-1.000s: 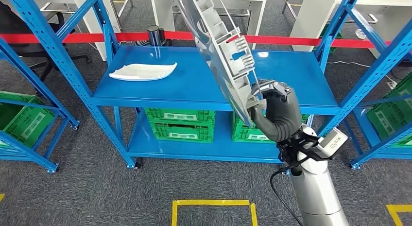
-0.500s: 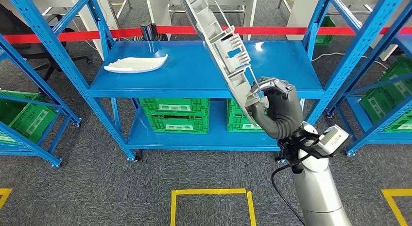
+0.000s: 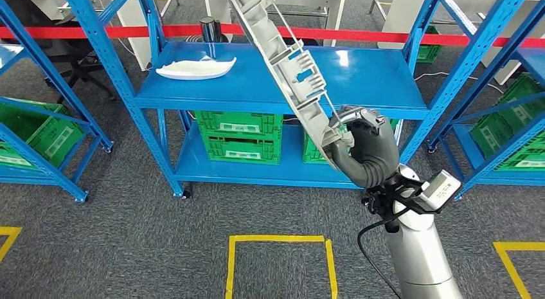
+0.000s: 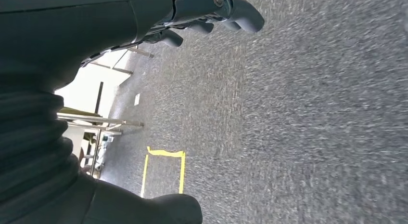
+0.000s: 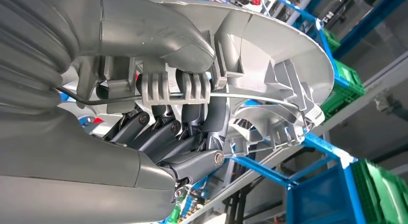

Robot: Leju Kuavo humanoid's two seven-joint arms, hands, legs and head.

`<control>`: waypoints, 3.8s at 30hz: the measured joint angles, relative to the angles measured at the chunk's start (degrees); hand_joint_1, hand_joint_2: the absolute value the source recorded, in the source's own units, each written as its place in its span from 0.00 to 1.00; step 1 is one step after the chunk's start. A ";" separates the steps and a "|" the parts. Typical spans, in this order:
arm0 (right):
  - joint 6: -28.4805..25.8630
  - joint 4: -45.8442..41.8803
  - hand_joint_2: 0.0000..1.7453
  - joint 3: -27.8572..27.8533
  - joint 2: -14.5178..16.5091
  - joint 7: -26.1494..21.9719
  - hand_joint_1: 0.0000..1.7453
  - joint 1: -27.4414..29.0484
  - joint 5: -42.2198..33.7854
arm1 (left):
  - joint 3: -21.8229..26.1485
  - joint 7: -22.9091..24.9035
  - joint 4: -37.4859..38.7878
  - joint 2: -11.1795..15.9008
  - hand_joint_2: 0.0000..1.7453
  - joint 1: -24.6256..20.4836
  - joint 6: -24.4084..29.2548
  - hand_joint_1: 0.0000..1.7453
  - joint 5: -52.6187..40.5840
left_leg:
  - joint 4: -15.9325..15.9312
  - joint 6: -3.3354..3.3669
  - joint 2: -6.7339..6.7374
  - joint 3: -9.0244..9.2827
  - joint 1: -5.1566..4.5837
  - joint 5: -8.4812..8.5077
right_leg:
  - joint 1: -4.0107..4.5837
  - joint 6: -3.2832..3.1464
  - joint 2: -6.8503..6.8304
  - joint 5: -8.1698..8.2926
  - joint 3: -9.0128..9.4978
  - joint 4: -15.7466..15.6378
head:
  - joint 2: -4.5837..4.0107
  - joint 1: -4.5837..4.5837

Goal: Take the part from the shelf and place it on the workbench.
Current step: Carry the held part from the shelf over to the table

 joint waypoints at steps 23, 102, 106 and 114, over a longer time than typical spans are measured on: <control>-1.28 -7.00 1.00 1.37 0.26 0.06 1.00 4.65 2.78 | 0.01 -0.04 -0.04 -0.19 1.00 0.01 0.09 0.00 0.25 | 3.84 -3.33 -0.42 1.84 0.33 -2.40 | 0.32 -2.12 -0.43 6.20 3.57 -7.92 | 0.00 0.13; -5.92 -18.33 1.00 4.70 -2.45 0.02 1.00 11.63 4.61 | 0.08 -1.16 -0.04 -0.75 1.00 0.64 -0.94 0.00 -1.96 | 0.31 -1.91 6.59 0.64 -0.07 -1.32 | 0.74 -1.14 -3.71 2.28 7.17 -7.82 | 0.00 0.95; -6.49 -18.51 1.00 4.90 -2.56 0.01 1.00 11.69 4.82 | 0.08 -1.16 -0.05 -0.73 1.00 0.58 -0.97 0.00 -2.07 | 4.67 -3.25 2.64 -1.13 0.30 -4.42 | -0.01 -2.43 -0.96 3.07 7.14 -8.60 | 0.00 0.79; -6.56 -18.54 1.00 5.28 -2.56 0.02 1.00 11.68 5.44 | 0.08 -1.22 -0.01 -0.57 1.00 0.92 -0.96 0.00 -2.10 | 4.23 -3.23 -3.34 -1.94 0.76 -1.55 | 0.02 -2.20 5.70 3.20 6.80 -8.00 | 0.00 0.62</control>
